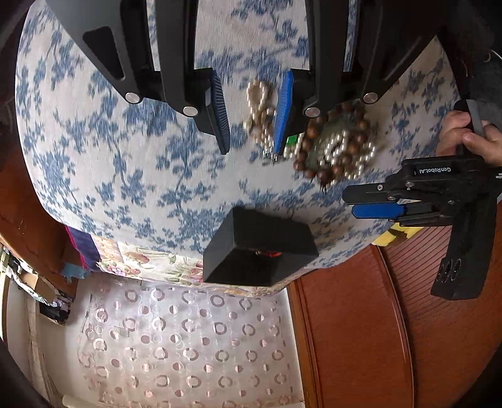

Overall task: Organize jewelry
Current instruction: 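Grasp the brown wooden bead bracelet from the pile with the left tool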

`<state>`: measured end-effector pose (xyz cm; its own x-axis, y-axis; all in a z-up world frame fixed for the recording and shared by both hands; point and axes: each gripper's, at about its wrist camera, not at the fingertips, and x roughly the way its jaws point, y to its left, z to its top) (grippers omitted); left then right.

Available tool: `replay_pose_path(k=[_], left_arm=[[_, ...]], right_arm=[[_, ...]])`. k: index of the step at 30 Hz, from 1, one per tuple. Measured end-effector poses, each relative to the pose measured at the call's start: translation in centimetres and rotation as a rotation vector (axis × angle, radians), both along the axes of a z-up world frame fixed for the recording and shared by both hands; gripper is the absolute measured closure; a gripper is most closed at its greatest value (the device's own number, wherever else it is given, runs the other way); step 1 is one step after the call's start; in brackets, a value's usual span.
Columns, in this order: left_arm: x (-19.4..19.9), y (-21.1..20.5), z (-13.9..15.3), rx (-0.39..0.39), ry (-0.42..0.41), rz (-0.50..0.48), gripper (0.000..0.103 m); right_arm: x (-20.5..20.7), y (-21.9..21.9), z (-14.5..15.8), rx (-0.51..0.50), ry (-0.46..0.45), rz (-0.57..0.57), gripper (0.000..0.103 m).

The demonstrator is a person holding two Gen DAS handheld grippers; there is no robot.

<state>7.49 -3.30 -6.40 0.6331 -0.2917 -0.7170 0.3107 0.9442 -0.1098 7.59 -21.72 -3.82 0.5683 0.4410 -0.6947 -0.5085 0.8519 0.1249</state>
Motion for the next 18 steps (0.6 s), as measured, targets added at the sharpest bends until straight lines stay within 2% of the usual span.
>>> replay_pose_path(k=[7, 11, 16, 18], left_arm=[[-1.2, -0.8, -0.4, -0.013, 0.021, -0.016, 0.065], [-0.9, -1.6, -1.0, -0.005, 0.048, -0.024, 0.073], [-0.1, -2.0, -1.8, 0.003, 0.067, -0.008, 0.076], [0.1, -2.0, -1.7, 0.011, 0.066, 0.003, 0.085]], right_arm=[[-1.6, -0.9, -0.8, 0.008, 0.015, -0.019, 0.072], [-1.8, -0.9, -1.0, 0.008, 0.021, -0.018, 0.072], [-2.2, -1.2, -1.2, 0.017, 0.019, -0.016, 0.072], [-2.2, -1.2, -1.2, 0.019, 0.021, -0.016, 0.072]])
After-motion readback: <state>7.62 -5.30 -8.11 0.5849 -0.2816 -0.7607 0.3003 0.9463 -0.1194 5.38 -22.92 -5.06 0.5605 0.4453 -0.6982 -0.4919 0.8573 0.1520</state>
